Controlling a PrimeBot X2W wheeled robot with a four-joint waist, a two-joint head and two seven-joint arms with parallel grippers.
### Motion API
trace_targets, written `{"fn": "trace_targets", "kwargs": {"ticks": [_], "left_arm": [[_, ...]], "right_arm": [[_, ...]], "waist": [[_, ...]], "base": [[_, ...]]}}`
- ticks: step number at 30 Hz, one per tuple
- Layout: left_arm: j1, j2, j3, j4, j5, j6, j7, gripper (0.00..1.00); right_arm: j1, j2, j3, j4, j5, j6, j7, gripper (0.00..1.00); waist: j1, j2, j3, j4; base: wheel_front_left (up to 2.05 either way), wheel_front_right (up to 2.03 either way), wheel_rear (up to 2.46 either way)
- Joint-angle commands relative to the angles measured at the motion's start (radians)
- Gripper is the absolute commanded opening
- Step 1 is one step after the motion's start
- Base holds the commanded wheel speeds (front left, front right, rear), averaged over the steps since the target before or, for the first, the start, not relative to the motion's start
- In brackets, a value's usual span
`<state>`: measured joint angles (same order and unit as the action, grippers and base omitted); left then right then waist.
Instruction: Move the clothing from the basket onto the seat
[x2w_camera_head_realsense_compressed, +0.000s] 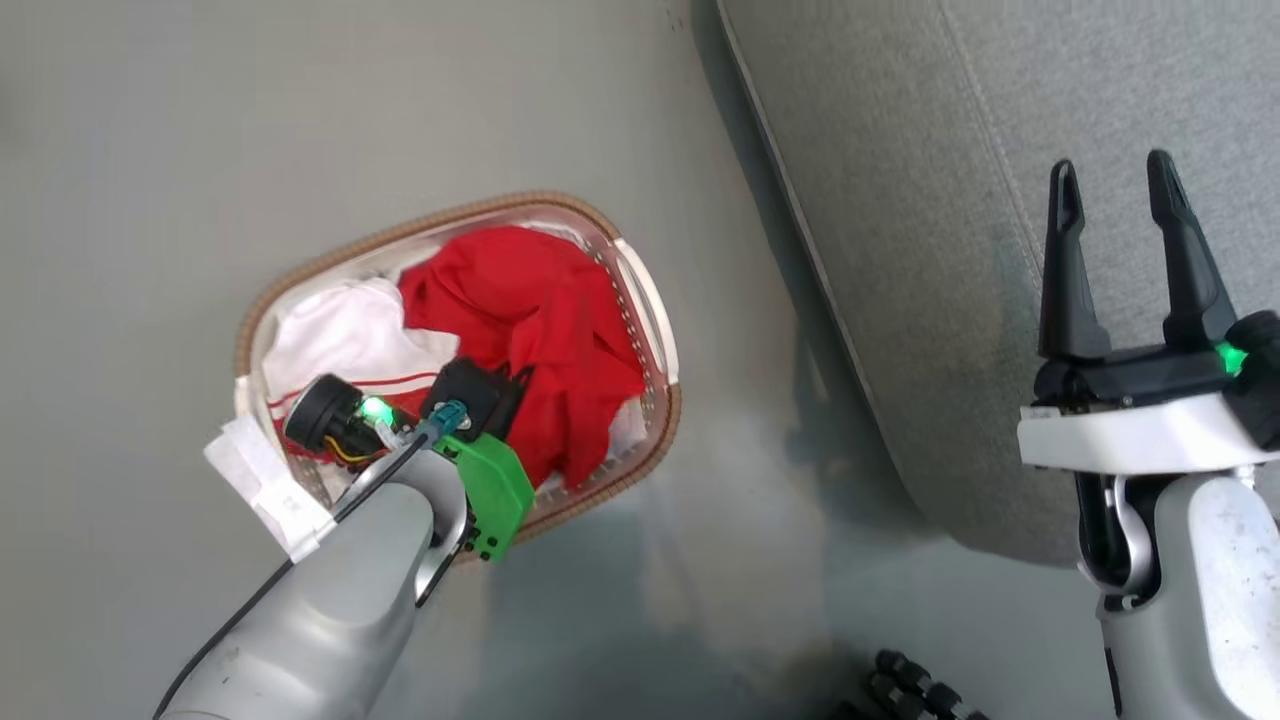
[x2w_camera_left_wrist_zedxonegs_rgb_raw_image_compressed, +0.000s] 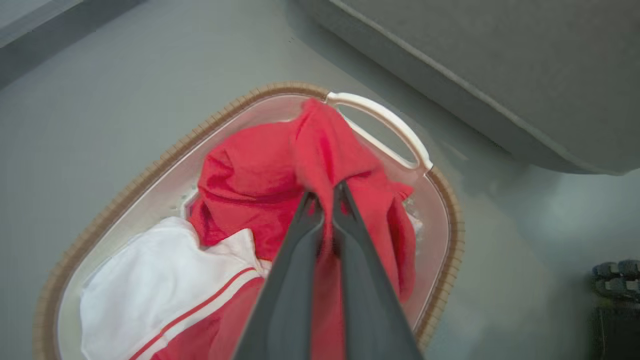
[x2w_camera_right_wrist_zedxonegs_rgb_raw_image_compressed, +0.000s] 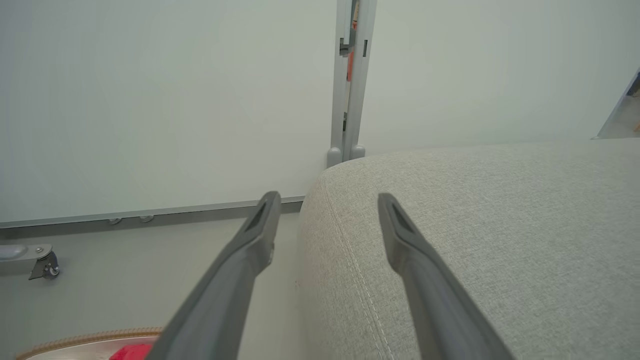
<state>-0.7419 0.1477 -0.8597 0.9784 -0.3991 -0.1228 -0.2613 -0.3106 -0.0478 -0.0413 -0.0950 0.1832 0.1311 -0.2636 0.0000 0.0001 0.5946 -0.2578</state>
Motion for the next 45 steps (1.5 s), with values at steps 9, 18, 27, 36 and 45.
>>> {"fn": "trace_targets", "kwargs": {"ticks": [9,18,27,36,45], "left_arm": [[0.048,0.118,0.017,-0.301,0.082,-0.003,-0.005,0.0],[-0.066,0.21,-0.023,-0.492,0.107,-0.008,0.008,0.0],[-0.222,0.259,-0.04,-0.633,0.062,-0.008,0.081,0.0],[-0.3,0.225,-0.017,-0.641,0.04,0.005,0.09,0.0],[-0.339,0.189,-0.017,-0.654,0.033,0.015,0.091,0.0]], "right_arm": [[0.107,-0.005,-0.015,0.06,-0.049,-0.001,-0.002,1.0],[0.182,-0.005,-0.019,0.101,-0.071,-0.001,-0.002,1.0],[0.176,-0.004,0.045,0.112,-0.075,-0.001,-0.002,1.0],[0.126,-0.004,0.2,0.152,-0.088,-0.001,-0.002,1.0],[0.067,-0.005,0.345,0.219,-0.069,-0.001,-0.002,1.0]], "waist": [[0.0,-0.0001,-0.337,0.135],[0.0,-0.0001,-0.48,0.157],[0.0,-0.0001,-0.546,0.152],[0.0,-0.0001,-0.575,0.149],[0.0,-0.0001,-0.584,0.166]], "base": [[0.0,0.0,0.0],[0.0,0.0,0.0],[0.0,0.0,0.0],[0.0,0.0,0.0],[0.0,0.0,0.0]]}}
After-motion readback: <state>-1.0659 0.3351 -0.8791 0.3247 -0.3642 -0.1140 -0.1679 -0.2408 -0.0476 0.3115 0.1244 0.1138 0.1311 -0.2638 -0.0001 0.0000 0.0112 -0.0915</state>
